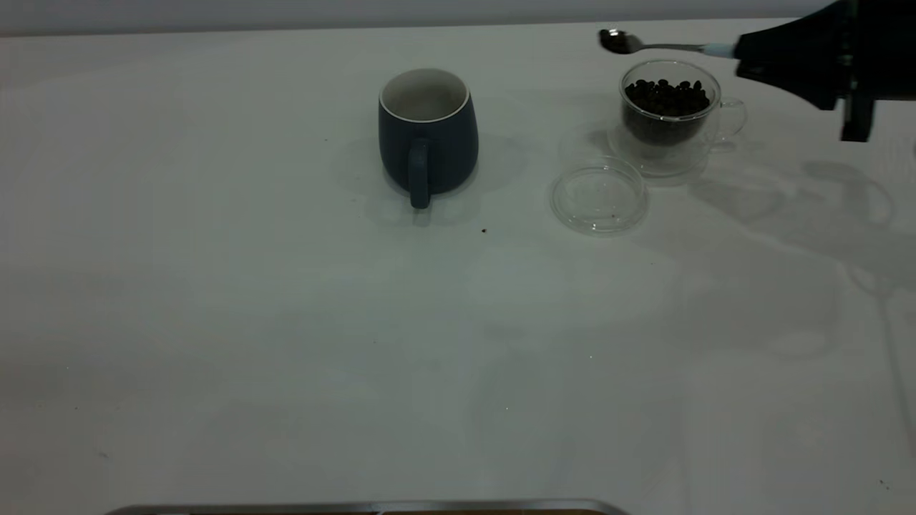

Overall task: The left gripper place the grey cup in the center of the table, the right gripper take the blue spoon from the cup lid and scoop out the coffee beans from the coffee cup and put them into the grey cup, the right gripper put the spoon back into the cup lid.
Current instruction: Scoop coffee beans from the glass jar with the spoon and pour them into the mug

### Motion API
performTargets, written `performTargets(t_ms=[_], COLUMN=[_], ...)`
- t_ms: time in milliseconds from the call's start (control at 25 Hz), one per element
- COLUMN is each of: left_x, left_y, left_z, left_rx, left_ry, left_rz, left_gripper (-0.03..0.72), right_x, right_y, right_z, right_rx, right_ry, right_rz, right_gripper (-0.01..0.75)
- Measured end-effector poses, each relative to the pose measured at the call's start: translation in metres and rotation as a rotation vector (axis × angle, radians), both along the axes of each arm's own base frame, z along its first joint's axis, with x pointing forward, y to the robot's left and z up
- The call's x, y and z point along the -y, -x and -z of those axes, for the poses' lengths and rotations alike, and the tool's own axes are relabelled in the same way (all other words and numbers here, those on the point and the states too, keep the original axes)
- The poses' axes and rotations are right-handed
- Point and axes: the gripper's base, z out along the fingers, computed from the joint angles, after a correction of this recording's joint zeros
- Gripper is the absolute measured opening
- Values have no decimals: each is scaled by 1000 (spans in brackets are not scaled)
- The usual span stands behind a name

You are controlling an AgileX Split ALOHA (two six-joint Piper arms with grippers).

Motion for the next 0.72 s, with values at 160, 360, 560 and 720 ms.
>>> performTargets(t_ms=[160, 360, 560, 720], left_x=[0, 0, 0, 0], left_y=[0, 0, 0, 0], left_z=[0, 0, 0, 0], left_rx=[0, 0, 0, 0], left_ry=[0, 0, 0, 0], left_rz=[0, 0, 0, 0], left_gripper=[495, 495, 495, 495], right_x=[-32, -73, -108, -130], right_y=[-1, -4, -11, -15], right_z=[-1, -6, -16, -17], right_rx=[-14, -12, 10, 28], right_ry=[-15, -27, -41, 8], right_rz=[-69, -168, -244, -279], right_gripper=[111, 111, 111, 111])
